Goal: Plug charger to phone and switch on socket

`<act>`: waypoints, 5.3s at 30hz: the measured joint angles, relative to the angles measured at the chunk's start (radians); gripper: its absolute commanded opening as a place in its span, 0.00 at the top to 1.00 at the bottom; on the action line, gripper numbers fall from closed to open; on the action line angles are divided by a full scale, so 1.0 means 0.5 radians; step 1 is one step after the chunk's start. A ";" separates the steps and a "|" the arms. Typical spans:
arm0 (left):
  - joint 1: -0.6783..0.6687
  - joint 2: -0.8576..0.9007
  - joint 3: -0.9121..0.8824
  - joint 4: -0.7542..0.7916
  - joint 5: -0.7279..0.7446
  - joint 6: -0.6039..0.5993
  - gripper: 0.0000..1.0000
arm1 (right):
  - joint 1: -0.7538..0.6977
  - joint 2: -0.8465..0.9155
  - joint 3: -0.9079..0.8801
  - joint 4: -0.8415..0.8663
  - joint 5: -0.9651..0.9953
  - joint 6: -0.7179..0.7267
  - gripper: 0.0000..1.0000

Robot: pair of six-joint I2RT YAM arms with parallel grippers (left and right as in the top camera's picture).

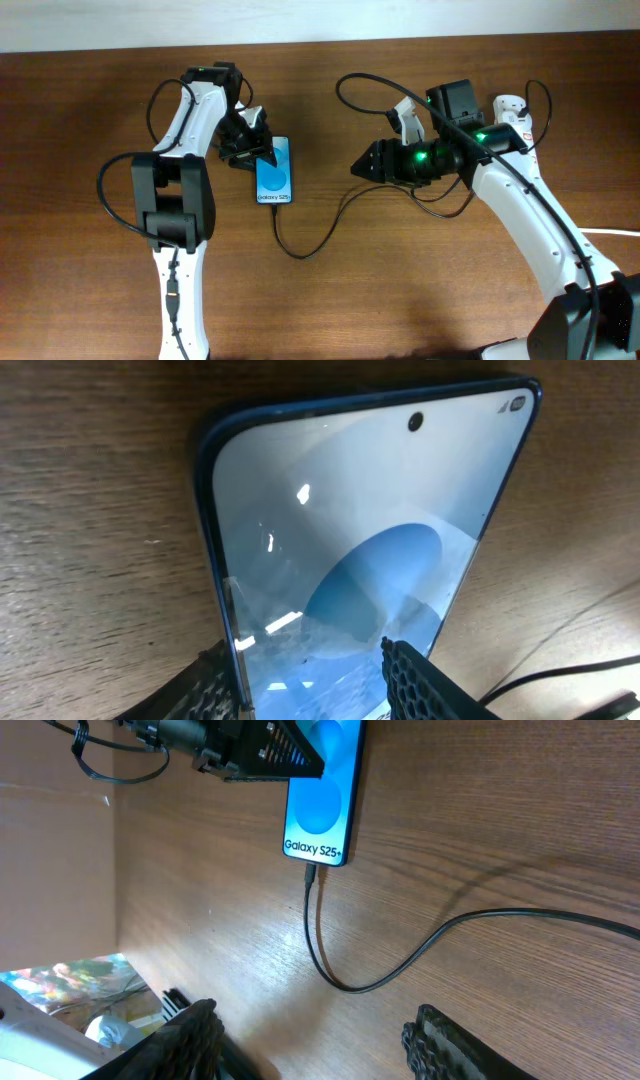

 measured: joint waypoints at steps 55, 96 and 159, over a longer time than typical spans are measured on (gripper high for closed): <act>0.060 -1.170 0.603 -0.518 -0.488 -0.182 0.01 | 0.000 -0.870 0.565 -0.844 1.109 -0.170 0.02; 0.060 -1.170 0.603 -0.519 -0.500 -0.182 0.01 | -0.228 -2.155 -1.383 1.343 1.435 -0.396 0.02; 0.060 -1.170 0.603 -0.518 -0.501 -0.182 0.01 | -0.279 -3.188 -2.589 1.479 1.404 -0.407 0.02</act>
